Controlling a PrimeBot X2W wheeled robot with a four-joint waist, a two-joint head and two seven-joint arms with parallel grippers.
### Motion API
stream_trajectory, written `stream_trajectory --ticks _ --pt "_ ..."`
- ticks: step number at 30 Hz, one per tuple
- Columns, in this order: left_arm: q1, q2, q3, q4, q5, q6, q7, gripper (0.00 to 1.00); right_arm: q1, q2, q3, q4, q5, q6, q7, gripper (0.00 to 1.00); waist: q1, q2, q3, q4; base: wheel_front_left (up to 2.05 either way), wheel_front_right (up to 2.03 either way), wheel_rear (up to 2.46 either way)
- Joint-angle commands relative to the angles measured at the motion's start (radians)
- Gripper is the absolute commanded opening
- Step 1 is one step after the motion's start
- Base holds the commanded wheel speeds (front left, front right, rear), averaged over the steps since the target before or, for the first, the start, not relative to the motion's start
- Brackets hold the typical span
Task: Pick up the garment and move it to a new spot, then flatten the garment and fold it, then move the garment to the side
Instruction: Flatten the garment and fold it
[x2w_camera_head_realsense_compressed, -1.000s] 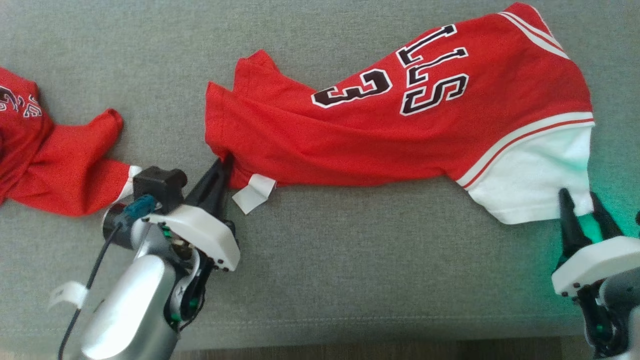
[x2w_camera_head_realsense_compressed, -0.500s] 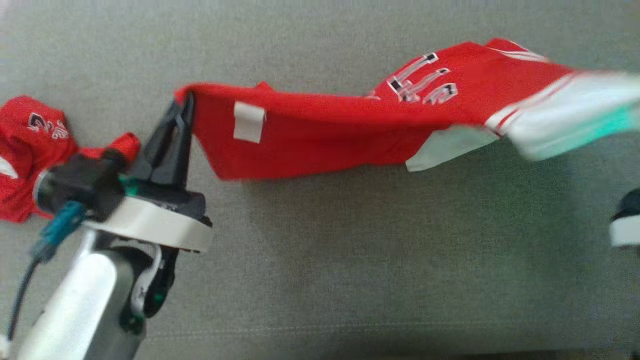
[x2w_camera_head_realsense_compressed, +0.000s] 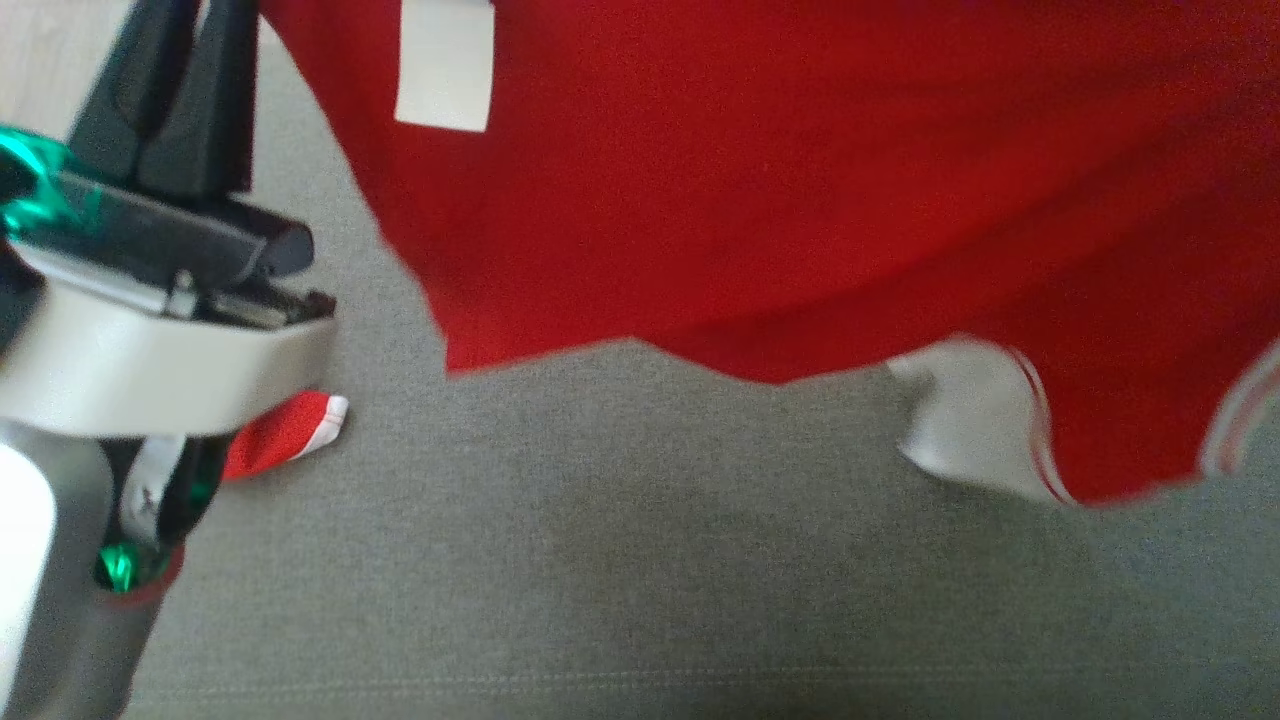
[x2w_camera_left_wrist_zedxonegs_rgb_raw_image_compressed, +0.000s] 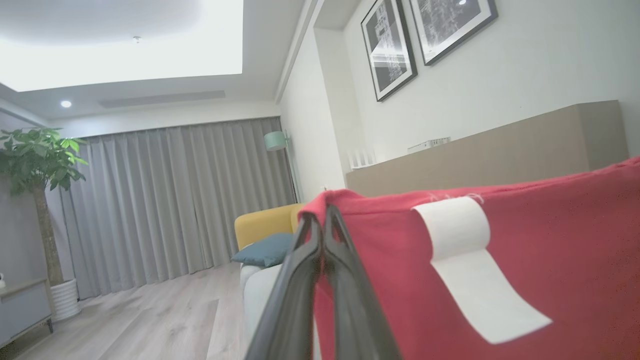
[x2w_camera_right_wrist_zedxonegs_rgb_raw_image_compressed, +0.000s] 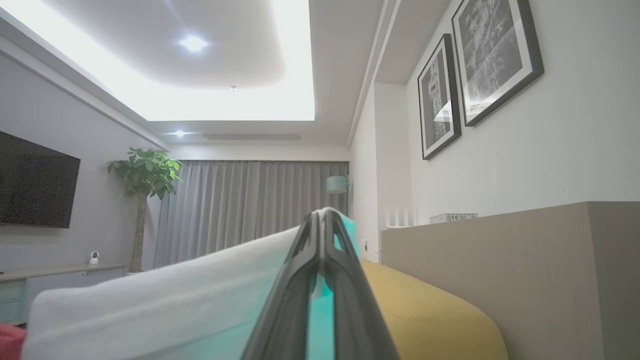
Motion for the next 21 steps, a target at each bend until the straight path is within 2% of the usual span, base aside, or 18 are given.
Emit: stream_trajectory --ticks 1,5,10,15,21 --pt "-0.063 0.041 0.057 -0.028 0.005 -0.001 0.016 0.00 -0.040 -0.020 0.018 -0.017 0.012 0.008 0.022 0.00 0.0000 0.0000 -0.010 0.000 0.00 0.00 0.00" --pt "-0.120 0.030 0.048 -0.003 -0.024 -0.017 0.048 0.00 -0.111 -0.035 0.030 0.032 0.042 0.008 0.055 0.00 0.0000 0.0000 -0.011 -0.003 0.00 0.00 0.00" --pt "-0.199 -0.016 0.027 0.117 -0.076 -0.047 0.049 0.00 -0.200 -0.051 0.075 0.152 0.082 0.008 0.058 0.00 0.0000 0.0000 0.023 -0.005 0.00 0.00 0.00" --pt "-0.346 -0.076 0.013 0.334 -0.107 -0.086 0.016 0.00 -0.360 -0.052 0.158 0.356 0.103 0.008 0.024 0.00 0.0000 0.0000 0.091 -0.017 0.00 0.00 0.00" --pt "-0.585 -0.144 0.023 0.653 -0.100 -0.129 -0.107 0.00 -0.638 -0.024 0.266 0.659 0.082 0.008 -0.110 0.00 0.0000 0.0000 0.160 -0.032 0.00 0.00 0.00"
